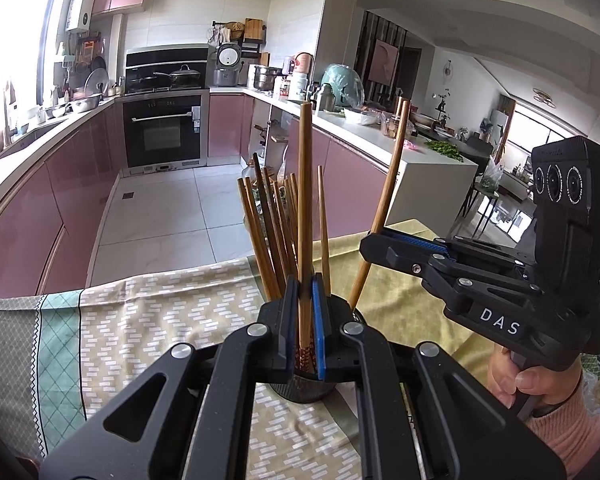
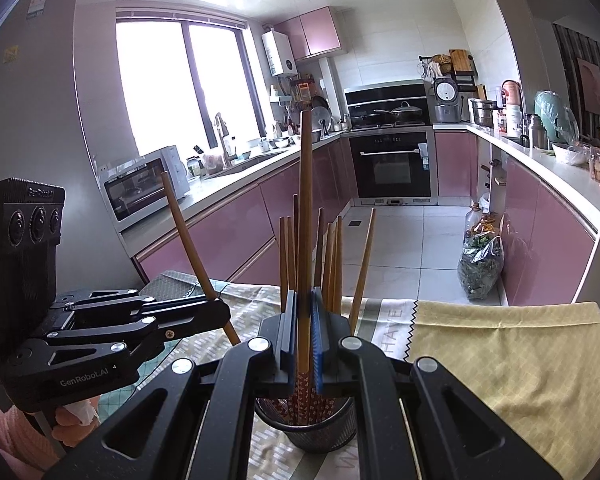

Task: Organize utensils
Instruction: 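Lower the left tool's chopstick into the holder and open while the right tool releases its own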

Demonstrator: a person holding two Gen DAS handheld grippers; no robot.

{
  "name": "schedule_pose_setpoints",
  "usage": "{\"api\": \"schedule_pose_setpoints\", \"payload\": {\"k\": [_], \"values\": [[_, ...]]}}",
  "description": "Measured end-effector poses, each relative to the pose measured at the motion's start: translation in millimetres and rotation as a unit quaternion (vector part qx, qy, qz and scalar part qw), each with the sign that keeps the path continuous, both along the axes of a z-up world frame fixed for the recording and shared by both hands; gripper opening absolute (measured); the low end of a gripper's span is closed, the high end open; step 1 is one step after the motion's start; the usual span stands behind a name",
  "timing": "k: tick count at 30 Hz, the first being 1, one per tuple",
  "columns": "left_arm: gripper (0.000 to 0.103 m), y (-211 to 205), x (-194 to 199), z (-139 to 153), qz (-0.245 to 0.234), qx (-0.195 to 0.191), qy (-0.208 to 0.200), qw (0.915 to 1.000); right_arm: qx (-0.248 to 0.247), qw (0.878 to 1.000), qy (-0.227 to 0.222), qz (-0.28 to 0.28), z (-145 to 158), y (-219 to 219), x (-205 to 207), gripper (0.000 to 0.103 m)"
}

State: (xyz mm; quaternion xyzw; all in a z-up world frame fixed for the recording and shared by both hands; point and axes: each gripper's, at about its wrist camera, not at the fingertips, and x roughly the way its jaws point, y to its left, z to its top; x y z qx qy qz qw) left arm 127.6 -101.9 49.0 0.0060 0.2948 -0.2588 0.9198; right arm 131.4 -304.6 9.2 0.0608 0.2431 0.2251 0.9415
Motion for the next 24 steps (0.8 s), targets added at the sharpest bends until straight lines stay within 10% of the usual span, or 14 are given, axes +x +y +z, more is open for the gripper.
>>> {"api": "schedule_pose_setpoints", "payload": {"k": [24], "values": [[0.008, -15.0, 34.7, -35.9, -0.008, 0.023, 0.054, 0.9982, -0.019, 0.998, 0.058, 0.017, -32.4, 13.9, 20.8, 0.006]]}}
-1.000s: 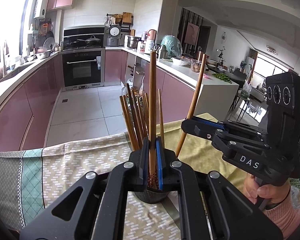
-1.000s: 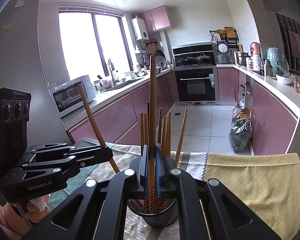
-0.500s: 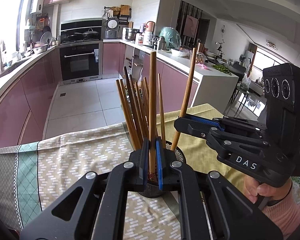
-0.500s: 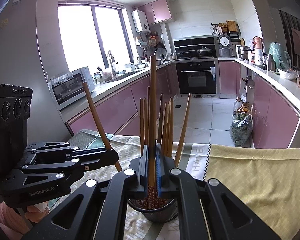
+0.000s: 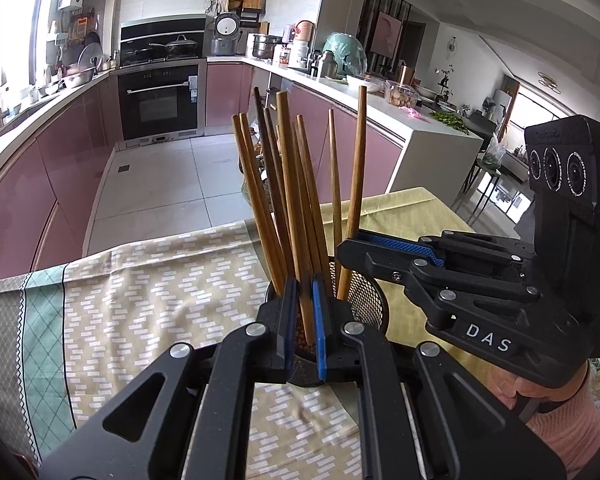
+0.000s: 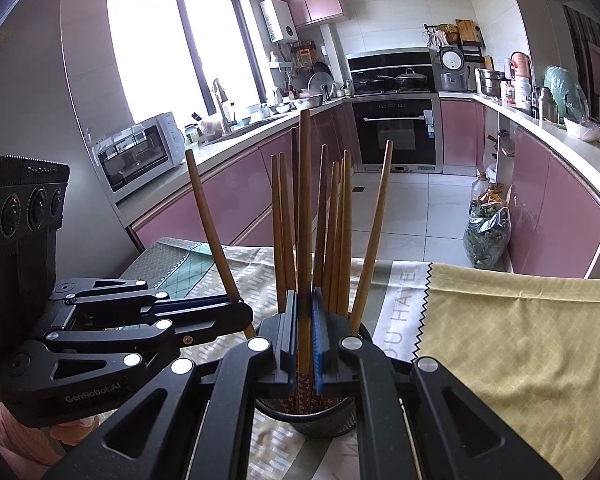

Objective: Organize utensils

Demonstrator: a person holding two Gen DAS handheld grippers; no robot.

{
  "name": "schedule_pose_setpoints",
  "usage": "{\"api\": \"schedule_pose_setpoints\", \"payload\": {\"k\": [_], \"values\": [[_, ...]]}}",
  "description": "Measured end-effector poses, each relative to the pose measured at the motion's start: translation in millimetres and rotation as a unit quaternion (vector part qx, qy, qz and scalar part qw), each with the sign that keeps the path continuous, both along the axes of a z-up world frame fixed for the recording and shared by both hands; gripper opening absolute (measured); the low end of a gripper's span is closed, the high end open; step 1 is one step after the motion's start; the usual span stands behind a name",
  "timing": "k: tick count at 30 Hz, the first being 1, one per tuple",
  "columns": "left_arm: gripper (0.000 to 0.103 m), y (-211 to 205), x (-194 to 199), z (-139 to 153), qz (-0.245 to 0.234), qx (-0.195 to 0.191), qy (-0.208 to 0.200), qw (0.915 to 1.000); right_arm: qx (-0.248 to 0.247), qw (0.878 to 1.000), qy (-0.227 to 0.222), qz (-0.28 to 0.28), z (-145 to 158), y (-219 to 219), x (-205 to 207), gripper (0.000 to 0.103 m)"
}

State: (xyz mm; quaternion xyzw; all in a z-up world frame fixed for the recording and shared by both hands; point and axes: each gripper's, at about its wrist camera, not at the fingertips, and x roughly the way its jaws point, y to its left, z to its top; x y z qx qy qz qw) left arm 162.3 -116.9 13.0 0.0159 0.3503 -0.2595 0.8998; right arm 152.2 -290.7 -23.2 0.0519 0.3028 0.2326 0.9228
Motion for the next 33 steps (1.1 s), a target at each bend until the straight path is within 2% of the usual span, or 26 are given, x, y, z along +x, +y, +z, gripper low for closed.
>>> {"api": "schedule_pose_setpoints", "payload": {"k": [11, 17, 20, 21, 22, 23, 25, 26, 28, 29, 30, 31, 33], "values": [[0.01, 3.6, 1.5, -13.0, -0.001, -0.001, -0.001, 1.0, 0.007, 1.0, 0.004, -0.002, -3.1, -2.5, -1.8, 0.008], [0.027, 16.2, -10.3, -12.7, 0.015, -0.012, -0.02, 0.9996, 0.006, 1.0, 0.0, 0.0, -3.9, -3.5, -11.5, 0.01], [0.041, 23.7, -20.7, -10.8, 0.031, -0.01, -0.042, 0.9986, 0.006, 1.0, -0.002, -0.005, -6.2, -4.1, -18.6, 0.023], [0.05, 27.2, -24.5, -10.6, 0.036, -0.008, -0.05, 0.9981, 0.004, 1.0, -0.005, -0.011, -6.9, -4.6, -21.6, 0.029], [0.057, 30.7, -29.0, -10.5, 0.043, -0.005, -0.06, 0.9973, 0.001, 1.0, -0.007, -0.017, -7.7, -4.7, -24.5, 0.035], [0.059, 34.4, -33.7, -10.6, 0.052, 0.0, -0.071, 0.9961, 0.0, 1.0, -0.009, -0.024, -8.7, -5.2, -27.5, 0.038], [0.075, 41.5, -42.9, -10.3, 0.071, 0.011, -0.089, 0.9934, -0.002, 0.999, -0.015, -0.035, -10.7, -6.6, -33.8, 0.048], [0.078, 45.7, -47.9, -11.1, 0.081, 0.015, -0.1, 0.9916, -0.003, 0.999, -0.019, -0.04, -11.5, -7.0, -37.3, 0.051], [0.086, 53.4, -56.6, -12.9, 0.095, 0.023, -0.113, 0.9887, -0.005, 0.998, -0.03, -0.052, -13.2, -8.4, -44.8, 0.066], [0.09, 57.3, -60.9, -13.7, 0.102, 0.025, -0.119, 0.9874, -0.007, 0.998, -0.036, -0.057, -14.3, -8.7, -48.9, 0.07], [0.095, 61.5, -64.4, -14.5, 0.111, 0.025, -0.124, 0.9857, -0.009, 0.997, -0.041, -0.062, -15.3, -8.4, -53.0, 0.078], [0.095, 65.3, -69.2, -15.9, 0.121, 0.026, -0.13, 0.9837, -0.01, 0.996, -0.048, -0.068, -15.8, -8.4, -57.6, 0.082], [0.097, 70.6, -75.6, -16.1, 0.137, 0.028, -0.14, 0.9803, -0.012, 0.996, -0.058, -0.073, -16.6, -7.6, -65.8, 0.085]]}}
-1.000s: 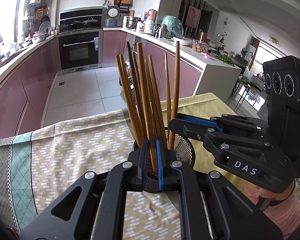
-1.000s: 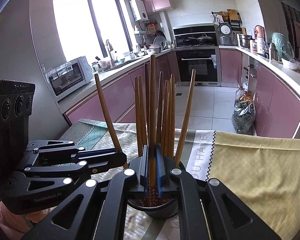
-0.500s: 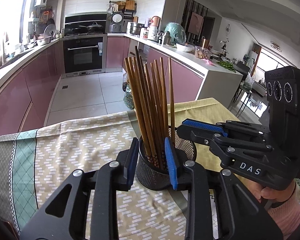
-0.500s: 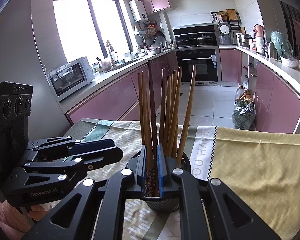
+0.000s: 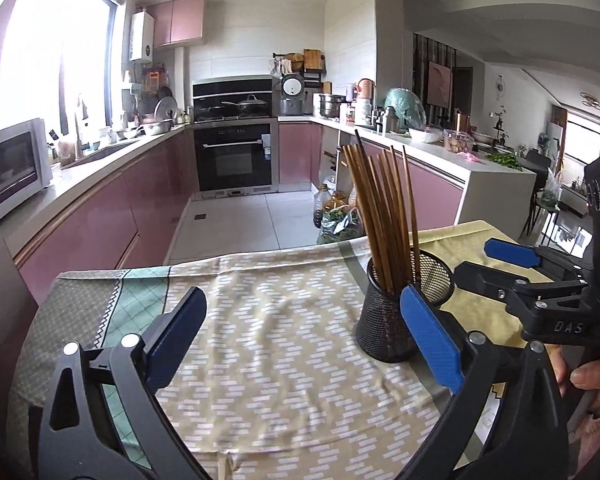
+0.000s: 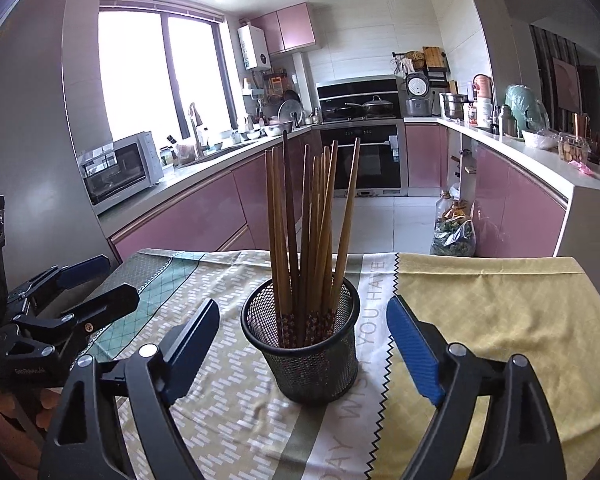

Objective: Organize utensils

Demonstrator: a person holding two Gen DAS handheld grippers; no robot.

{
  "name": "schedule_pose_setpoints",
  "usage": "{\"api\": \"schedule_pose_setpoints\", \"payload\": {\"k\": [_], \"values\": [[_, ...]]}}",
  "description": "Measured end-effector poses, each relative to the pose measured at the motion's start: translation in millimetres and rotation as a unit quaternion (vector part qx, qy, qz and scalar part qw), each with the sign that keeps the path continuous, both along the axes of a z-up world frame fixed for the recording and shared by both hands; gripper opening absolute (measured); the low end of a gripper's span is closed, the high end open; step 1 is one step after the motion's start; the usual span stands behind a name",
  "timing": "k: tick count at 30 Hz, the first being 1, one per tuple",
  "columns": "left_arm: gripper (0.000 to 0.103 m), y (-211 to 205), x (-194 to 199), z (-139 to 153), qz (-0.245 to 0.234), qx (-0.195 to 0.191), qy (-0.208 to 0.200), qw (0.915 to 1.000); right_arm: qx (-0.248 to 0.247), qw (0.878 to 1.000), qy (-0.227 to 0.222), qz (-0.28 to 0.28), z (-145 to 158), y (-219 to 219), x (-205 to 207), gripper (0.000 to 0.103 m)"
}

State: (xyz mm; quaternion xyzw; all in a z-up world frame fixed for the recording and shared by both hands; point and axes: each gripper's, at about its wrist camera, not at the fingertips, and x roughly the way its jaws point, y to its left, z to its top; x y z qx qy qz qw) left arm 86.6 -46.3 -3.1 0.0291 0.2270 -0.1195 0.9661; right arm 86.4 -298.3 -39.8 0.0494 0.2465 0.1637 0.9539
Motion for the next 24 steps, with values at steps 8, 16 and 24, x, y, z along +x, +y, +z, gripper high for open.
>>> {"api": "schedule_pose_setpoints", "payload": {"k": [8, 16, 24], "values": [[0.097, 26.0, -28.8, 1.1, 0.039, -0.01, -0.033, 0.9987, -0.03, 0.998, -0.05, -0.018, -3.5, 16.2, -34.6, 0.096], [0.097, 46.8, -59.5, 5.5, 0.063, -0.028, -0.071, 0.9951, -0.038, 0.996, -0.074, -0.018, -3.7, 31.0, -57.4, 0.096], [0.097, 54.6, -76.9, 6.2, 0.079, -0.029, -0.085, 0.9928, -0.036, 0.995, -0.087, -0.024, -5.1, 38.1, -69.4, 0.096]]}}
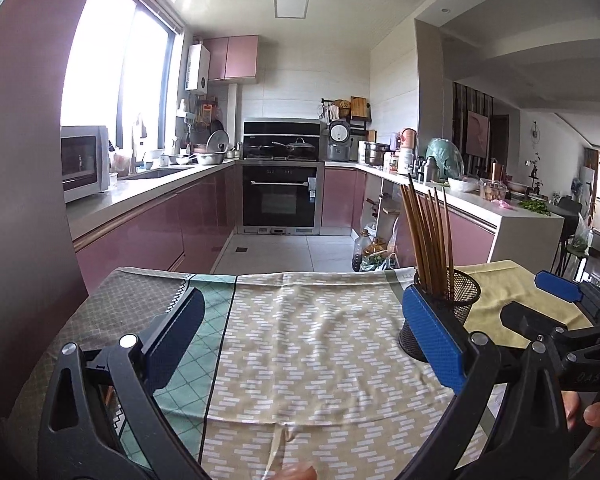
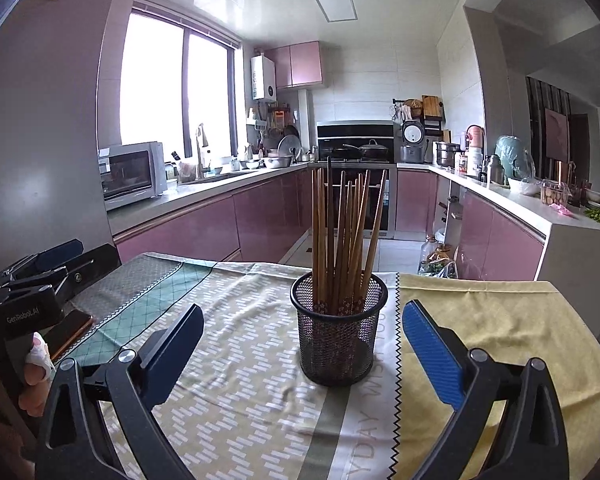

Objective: Organize utensils

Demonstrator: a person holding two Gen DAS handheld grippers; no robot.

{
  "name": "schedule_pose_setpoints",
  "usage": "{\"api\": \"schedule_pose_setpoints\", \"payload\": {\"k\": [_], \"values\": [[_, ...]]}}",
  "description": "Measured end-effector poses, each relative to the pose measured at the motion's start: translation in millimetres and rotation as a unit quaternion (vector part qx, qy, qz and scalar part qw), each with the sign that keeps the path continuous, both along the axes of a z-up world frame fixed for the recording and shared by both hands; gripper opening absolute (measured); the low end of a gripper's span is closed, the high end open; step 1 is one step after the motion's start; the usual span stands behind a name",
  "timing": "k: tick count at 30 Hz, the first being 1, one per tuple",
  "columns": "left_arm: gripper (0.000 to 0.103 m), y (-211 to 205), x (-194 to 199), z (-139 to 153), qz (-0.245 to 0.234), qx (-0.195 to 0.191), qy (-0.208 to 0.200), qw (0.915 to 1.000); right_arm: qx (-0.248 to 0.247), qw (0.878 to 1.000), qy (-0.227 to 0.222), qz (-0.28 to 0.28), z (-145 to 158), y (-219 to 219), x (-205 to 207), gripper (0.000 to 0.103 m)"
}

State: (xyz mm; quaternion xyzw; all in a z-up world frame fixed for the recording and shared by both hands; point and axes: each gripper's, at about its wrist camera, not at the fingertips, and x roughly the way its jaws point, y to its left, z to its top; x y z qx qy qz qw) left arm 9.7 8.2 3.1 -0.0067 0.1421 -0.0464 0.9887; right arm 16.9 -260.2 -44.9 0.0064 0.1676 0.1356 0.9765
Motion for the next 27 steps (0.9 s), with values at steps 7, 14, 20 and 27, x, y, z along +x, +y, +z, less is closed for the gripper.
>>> {"api": "schedule_pose_setpoints", "payload": {"k": [7, 14, 20, 27], "values": [[0.097, 1.4, -9.8, 0.6, -0.002, 0.004, -0.017, 0.9998, 0.007, 1.0, -0.011, -0.01, -0.9, 1.4, -5.0, 0.096], [0.097, 0.2, -11.4, 0.0, 0.0, 0.005, -0.021, 0.9998, 0.012, 1.0, -0.014, -0.013, -0.6, -0.1, -7.4, 0.096], [0.097, 0.7, -11.7, -2.7, -0.001, 0.002, -0.019, 0.9998, 0.01, 1.0, -0.017, -0.013, 0.6, -0.4, -9.1, 0.096], [0.097, 0.7, -11.7, -4.6, 0.002, 0.003, -0.018, 0.9998, 0.011, 1.0, -0.02, -0.015, 2.8, -0.9, -9.6, 0.096]]}}
